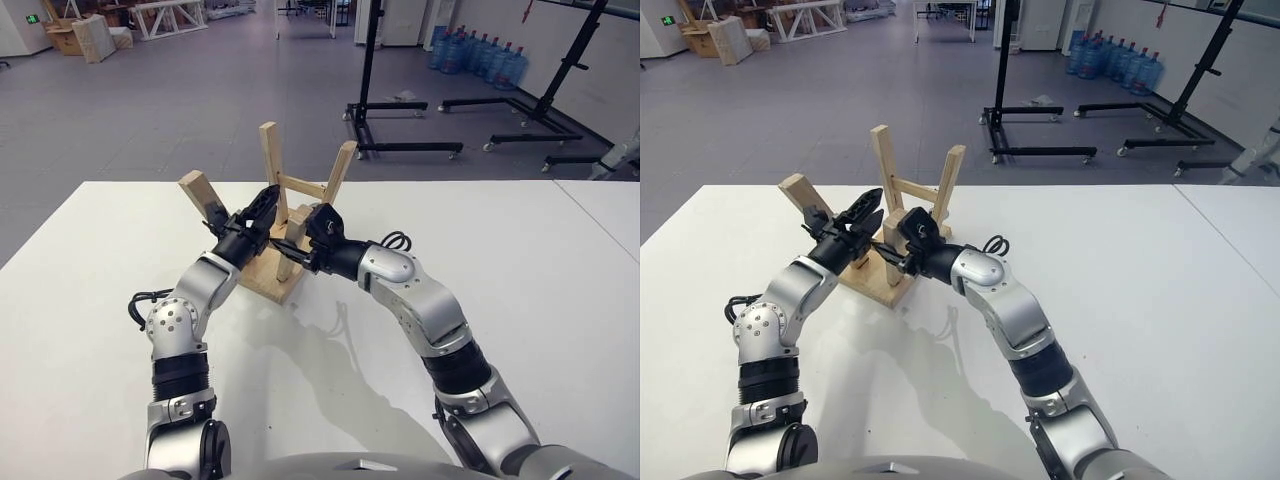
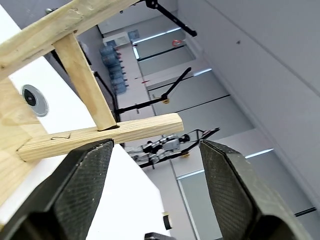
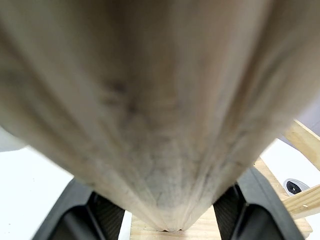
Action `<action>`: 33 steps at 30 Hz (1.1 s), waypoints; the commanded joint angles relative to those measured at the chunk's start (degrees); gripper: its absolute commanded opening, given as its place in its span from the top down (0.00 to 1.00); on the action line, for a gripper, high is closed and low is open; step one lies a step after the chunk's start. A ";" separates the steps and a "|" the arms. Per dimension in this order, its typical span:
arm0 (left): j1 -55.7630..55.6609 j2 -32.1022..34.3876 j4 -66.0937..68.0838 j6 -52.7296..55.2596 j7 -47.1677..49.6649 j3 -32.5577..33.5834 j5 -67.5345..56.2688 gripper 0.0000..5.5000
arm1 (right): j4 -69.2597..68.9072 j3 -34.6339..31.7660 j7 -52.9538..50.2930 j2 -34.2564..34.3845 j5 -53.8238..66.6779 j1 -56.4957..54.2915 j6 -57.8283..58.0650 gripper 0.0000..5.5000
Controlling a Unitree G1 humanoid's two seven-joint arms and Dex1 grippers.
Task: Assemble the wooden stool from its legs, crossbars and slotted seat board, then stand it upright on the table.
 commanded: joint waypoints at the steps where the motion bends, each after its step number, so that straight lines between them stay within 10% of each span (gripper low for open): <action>1: -5.68 2.30 -3.00 -0.31 3.65 1.24 -2.09 0.43 | 2.55 1.52 0.62 -1.29 -0.44 1.65 4.37 0.61; 17: 3.33 -1.78 13.66 -2.98 -10.80 -2.35 9.43 0.43 | 5.84 5.49 1.41 -2.22 -2.51 -0.38 4.71 0.61; 27: -16.52 2.60 -13.33 -2.20 8.07 -0.90 -4.52 0.43 | 5.79 4.15 1.50 -2.94 -1.70 2.19 4.65 0.61; 30: -24.95 10.51 -14.19 -2.22 11.39 1.47 -6.74 0.43 | 5.19 3.67 2.37 -3.47 -0.91 2.85 4.88 0.61; 33: -29.78 33.81 -7.43 1.07 -3.09 3.27 7.86 0.43 | 4.27 3.02 4.16 -5.04 0.12 3.51 5.07 0.61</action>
